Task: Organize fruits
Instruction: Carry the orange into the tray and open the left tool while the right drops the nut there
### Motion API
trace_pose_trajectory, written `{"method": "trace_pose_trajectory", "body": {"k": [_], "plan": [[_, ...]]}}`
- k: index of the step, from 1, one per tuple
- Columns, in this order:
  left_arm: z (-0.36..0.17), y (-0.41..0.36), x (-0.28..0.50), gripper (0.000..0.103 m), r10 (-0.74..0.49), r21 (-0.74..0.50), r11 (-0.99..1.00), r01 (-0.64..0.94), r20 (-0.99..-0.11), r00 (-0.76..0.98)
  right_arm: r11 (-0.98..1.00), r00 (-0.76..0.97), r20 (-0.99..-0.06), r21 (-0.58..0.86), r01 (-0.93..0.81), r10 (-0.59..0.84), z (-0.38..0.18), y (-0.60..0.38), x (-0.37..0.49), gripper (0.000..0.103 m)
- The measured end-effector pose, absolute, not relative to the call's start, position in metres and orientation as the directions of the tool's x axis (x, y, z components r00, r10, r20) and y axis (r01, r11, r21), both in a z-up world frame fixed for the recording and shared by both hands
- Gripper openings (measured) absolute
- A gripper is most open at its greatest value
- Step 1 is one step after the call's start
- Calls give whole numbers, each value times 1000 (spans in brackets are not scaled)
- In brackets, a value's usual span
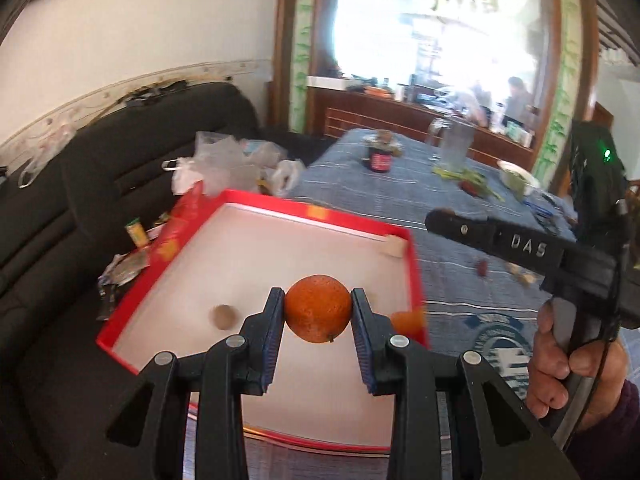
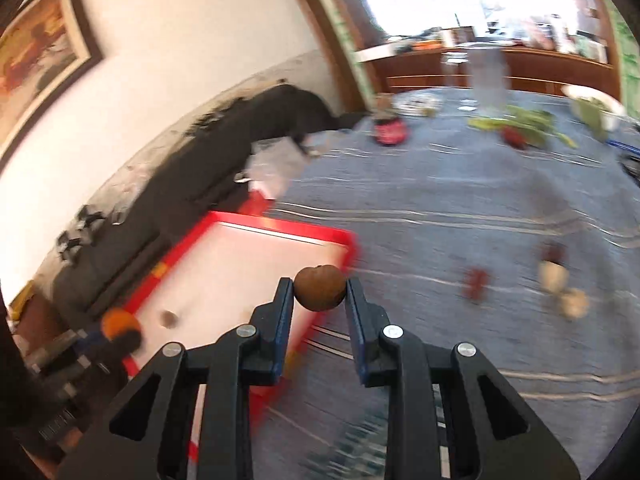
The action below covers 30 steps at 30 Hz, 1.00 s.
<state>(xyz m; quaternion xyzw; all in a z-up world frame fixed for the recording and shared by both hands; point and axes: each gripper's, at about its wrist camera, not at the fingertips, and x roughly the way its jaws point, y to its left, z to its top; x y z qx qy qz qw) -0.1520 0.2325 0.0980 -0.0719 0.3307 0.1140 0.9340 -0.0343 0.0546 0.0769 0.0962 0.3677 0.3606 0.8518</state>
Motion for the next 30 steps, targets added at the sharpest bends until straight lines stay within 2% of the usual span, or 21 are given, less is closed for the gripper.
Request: {"method": "trace_pose_trajectory", "body": {"k": [8, 12, 30], "plan": [[79, 279, -138, 32, 287, -23, 911, -412, -682, 673, 648, 393, -531, 481, -590, 751, 66, 120, -34, 29], [72, 283, -133, 32, 318, -7, 896, -444, -687, 653, 646, 354, -573, 457, -611, 739, 49, 121, -31, 29], [55, 273, -126, 33, 290, 3, 907, -420, -729, 620, 647, 307, -641, 400, -650, 704, 30, 135, -38, 29]]}}
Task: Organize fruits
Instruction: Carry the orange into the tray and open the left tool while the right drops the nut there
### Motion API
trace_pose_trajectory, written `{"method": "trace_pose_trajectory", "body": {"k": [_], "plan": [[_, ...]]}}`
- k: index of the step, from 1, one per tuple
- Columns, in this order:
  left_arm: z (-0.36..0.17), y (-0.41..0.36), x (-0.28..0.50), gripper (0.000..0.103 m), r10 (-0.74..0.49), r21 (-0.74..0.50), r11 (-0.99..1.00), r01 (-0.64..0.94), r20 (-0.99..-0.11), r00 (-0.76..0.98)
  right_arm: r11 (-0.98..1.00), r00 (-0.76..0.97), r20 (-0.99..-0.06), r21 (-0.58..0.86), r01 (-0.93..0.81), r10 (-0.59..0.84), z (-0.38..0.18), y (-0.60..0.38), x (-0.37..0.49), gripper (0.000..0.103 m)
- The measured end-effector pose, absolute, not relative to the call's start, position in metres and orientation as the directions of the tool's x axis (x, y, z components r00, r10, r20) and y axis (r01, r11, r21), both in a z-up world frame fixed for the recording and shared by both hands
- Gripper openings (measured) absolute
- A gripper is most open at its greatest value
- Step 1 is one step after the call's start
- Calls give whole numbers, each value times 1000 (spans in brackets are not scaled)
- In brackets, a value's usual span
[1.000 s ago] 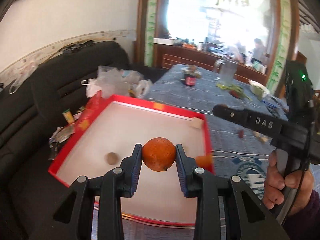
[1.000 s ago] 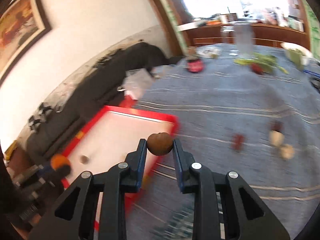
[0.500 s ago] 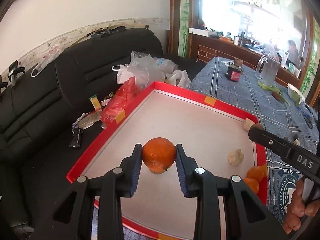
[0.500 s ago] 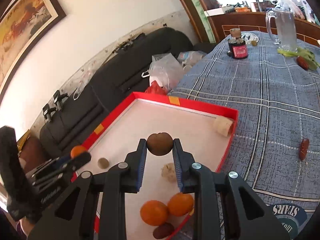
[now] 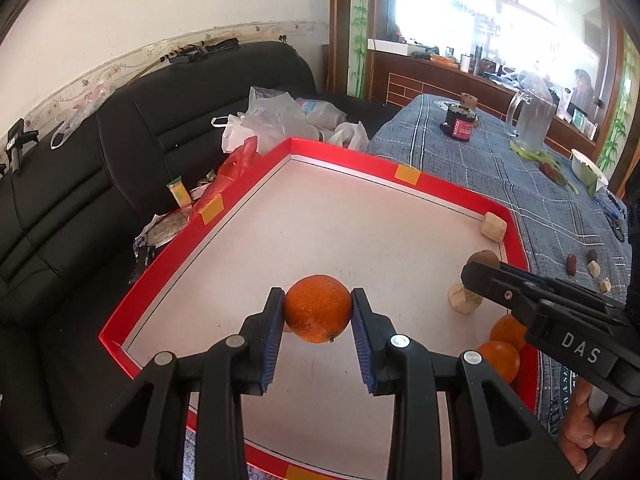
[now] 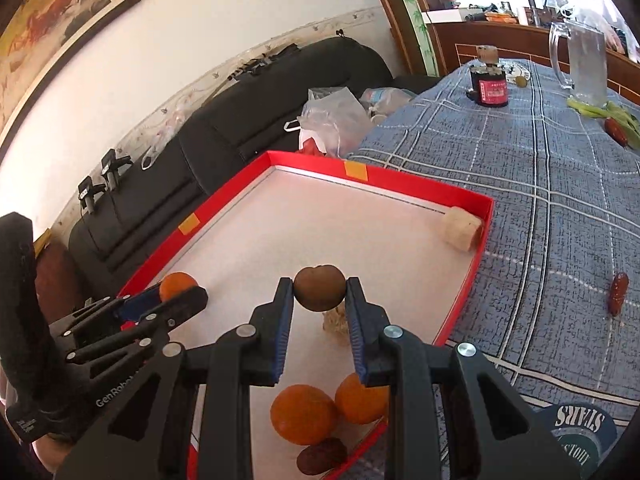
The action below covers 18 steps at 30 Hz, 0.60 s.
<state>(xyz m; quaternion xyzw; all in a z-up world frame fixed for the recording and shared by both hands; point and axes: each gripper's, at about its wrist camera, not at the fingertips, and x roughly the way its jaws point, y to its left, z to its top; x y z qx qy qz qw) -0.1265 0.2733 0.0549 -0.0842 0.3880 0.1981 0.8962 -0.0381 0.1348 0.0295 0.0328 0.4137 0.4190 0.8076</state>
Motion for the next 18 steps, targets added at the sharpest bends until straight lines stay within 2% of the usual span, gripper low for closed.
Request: {"method": "trace_pose_trajectory", "body": {"k": [7, 10, 13, 18], "plan": [[54, 269, -121, 34, 293, 17, 910, -413, -730, 617, 657, 299, -658, 400, -640, 691, 25, 135, -35, 29], [54, 268, -120, 38, 298, 24, 910, -415, -731, 613, 665, 297, -669, 396, -634, 681, 22, 136, -35, 29], [53, 268, -119, 54, 307, 31, 906, -421, -734, 606, 663, 288, -670, 407, -628, 684, 21, 135, -32, 29], [53, 267, -119, 56, 304, 27, 906, -423, -738, 603, 664, 281, -673, 416, -622, 684, 20, 133, -30, 31]]}}
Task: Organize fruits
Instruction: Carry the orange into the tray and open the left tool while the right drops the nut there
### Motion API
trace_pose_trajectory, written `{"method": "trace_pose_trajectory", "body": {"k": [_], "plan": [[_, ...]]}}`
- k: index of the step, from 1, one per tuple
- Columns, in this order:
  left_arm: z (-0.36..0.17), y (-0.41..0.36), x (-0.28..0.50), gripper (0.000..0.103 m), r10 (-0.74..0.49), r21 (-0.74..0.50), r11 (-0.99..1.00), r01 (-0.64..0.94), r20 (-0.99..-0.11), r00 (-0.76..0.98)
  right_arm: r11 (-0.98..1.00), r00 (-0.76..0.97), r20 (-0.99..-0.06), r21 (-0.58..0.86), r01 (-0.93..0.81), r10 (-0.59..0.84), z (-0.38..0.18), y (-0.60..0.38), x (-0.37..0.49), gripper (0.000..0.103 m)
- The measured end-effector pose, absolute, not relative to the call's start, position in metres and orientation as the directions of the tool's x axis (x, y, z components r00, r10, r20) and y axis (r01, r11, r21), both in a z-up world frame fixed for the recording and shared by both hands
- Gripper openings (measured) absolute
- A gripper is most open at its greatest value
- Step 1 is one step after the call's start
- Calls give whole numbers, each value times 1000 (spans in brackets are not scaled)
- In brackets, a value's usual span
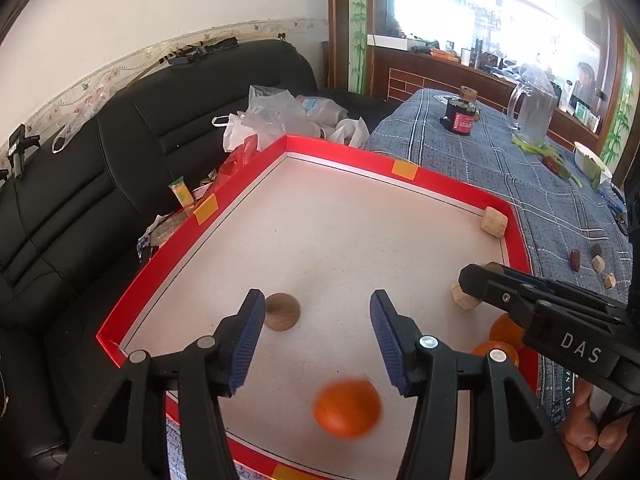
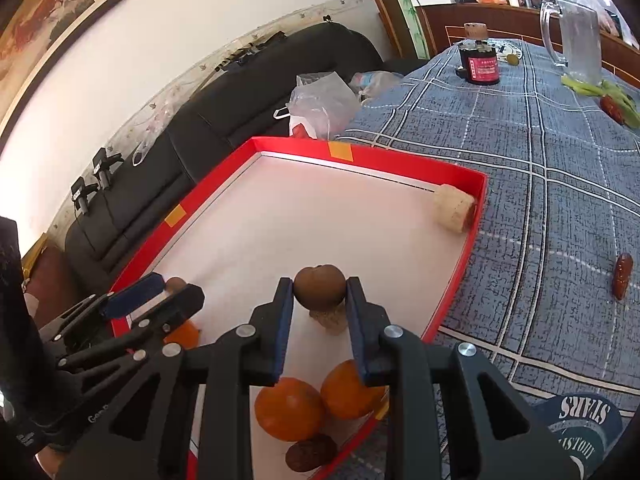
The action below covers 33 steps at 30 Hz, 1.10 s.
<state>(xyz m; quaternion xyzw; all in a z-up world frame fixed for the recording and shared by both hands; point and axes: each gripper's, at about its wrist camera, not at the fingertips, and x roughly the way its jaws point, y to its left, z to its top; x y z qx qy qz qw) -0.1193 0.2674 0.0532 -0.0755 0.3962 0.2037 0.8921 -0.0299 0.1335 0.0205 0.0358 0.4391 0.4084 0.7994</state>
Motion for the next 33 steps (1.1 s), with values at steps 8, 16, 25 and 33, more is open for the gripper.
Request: {"method": "trace_pose_trajectory", "body": {"k": [8, 16, 25, 33], "plan": [[56, 266, -119, 73, 305, 26, 905, -425, -737, 603, 655, 257, -667, 454, -605, 699, 21, 128, -28, 37], [61, 261, -119, 80, 305, 26, 907, -420, -728, 614, 649, 272, -639, 481, -589, 720, 28, 116, -26, 41], [62, 249, -114, 81, 299, 41, 915, -401, -737, 606, 664, 298, -624, 504, -553, 722, 35, 97, -19, 42], [70, 230, -115, 82, 274, 44, 933, -358, -731, 625, 670, 332, -597, 533, -517, 730, 45, 74, -13, 47]]}}
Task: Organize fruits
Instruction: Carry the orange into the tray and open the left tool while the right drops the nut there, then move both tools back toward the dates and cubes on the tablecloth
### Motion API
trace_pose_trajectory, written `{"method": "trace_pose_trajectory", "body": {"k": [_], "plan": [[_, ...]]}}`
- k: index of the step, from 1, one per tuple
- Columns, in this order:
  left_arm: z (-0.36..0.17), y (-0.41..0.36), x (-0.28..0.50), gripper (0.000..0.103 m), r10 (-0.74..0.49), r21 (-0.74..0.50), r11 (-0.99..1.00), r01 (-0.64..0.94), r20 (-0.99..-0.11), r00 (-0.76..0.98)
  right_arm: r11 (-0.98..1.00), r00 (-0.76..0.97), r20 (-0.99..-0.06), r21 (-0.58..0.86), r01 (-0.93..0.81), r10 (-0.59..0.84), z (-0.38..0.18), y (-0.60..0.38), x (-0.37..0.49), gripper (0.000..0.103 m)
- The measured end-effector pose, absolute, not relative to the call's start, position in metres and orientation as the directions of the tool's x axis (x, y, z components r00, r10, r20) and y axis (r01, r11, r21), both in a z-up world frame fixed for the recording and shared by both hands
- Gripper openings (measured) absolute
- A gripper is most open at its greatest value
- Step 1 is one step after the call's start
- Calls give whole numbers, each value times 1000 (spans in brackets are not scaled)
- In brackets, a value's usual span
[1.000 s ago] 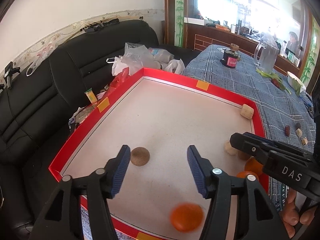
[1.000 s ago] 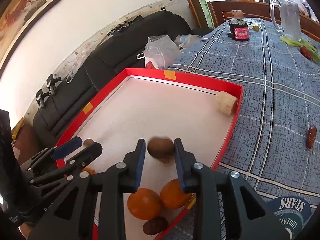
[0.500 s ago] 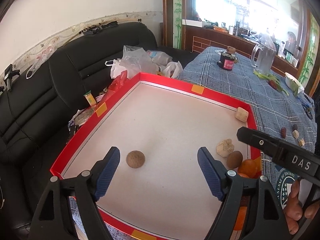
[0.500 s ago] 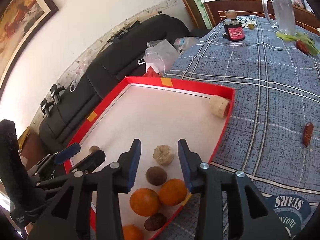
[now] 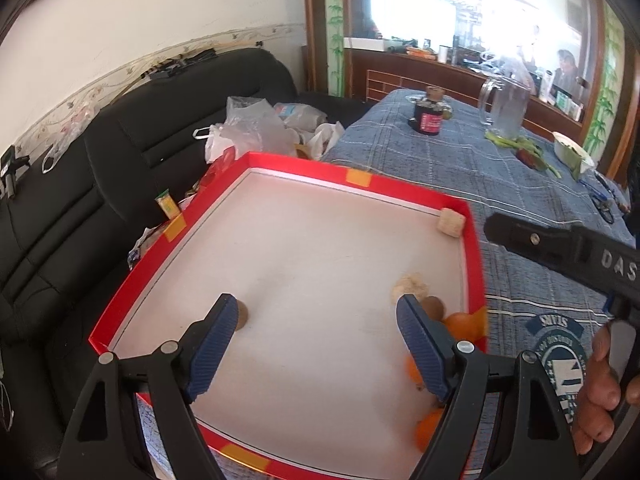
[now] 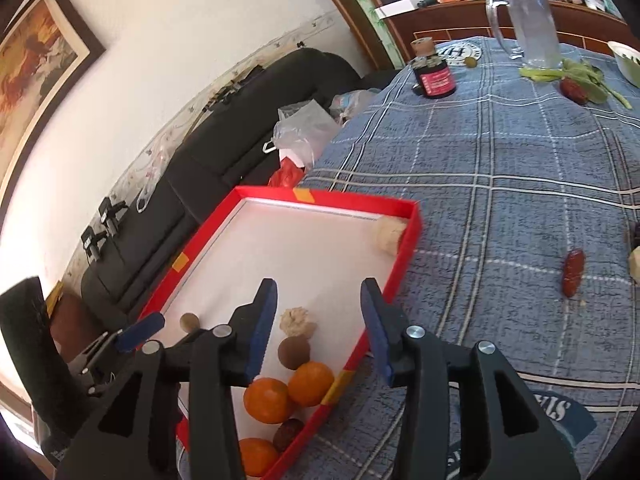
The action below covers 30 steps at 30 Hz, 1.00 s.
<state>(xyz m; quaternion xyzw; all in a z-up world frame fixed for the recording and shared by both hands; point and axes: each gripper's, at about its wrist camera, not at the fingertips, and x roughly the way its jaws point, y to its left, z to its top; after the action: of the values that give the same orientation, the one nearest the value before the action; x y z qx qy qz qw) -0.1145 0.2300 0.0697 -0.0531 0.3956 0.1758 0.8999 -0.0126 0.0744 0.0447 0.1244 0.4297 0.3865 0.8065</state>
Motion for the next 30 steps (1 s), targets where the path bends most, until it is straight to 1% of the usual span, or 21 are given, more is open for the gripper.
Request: {"method": "trace_pose_trajectory", "body": {"k": [8, 11, 17, 23, 30], "plan": [[79, 199, -113, 82, 219, 49, 962, -268, -721, 657, 698, 384, -587, 533, -479, 713, 55, 42, -4, 48], [80, 186, -110, 83, 199, 57, 972, -229, -721, 664, 712, 406, -587, 538, -452, 701, 56, 16, 1, 48], [81, 160, -103, 83, 146, 57, 987, -153, -725, 673, 785, 479, -623, 481, -390, 619, 57, -51, 9, 48], [84, 133, -92, 83, 120, 76, 993, -95, -725, 679, 831, 509, -657, 443, -336, 556, 52, -105, 15, 48], [83, 103, -77, 83, 109, 114, 993, -37, -729, 676, 843, 504, -676, 445, -304, 538, 38, -137, 18, 48]]}}
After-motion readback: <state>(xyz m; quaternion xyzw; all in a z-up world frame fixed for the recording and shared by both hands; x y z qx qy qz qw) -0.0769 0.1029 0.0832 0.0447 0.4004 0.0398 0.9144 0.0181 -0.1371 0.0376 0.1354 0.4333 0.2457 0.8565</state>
